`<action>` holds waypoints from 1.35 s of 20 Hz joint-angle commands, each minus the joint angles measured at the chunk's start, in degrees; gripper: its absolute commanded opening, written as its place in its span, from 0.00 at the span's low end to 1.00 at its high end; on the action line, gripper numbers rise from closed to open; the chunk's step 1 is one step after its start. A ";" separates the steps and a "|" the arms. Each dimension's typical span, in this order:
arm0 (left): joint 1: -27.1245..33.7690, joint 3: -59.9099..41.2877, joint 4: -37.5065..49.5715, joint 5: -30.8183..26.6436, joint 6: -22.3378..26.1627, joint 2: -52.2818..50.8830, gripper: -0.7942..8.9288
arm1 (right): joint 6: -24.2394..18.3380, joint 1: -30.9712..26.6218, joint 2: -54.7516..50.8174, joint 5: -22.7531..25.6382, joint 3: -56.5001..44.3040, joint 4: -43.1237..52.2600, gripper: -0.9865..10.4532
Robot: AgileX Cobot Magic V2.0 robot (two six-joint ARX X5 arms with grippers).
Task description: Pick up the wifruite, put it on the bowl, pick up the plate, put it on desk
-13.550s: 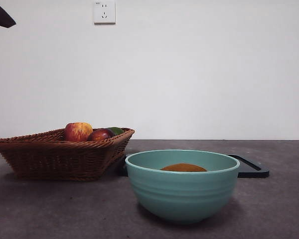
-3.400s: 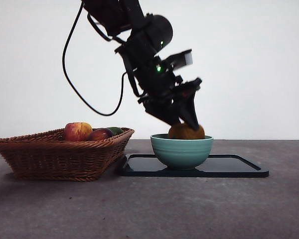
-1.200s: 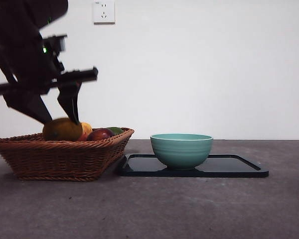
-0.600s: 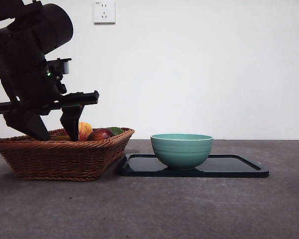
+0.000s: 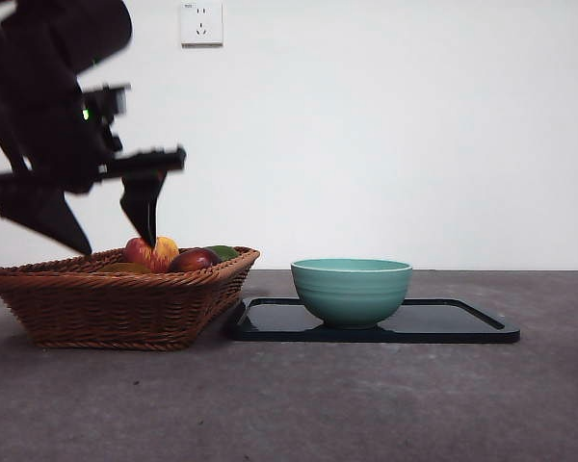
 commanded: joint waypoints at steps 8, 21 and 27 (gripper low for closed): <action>-0.33 0.61 -9.70 16.68 4.50 -17.57 0.44 | -0.68 0.31 0.28 -0.02 0.48 0.44 0.26; -0.33 0.61 -29.66 35.28 18.75 -34.12 0.44 | -0.66 0.31 0.31 0.00 0.48 0.46 0.26; -0.33 0.61 -29.68 35.47 18.97 -34.16 0.44 | -0.44 0.31 0.33 0.00 0.48 0.42 0.26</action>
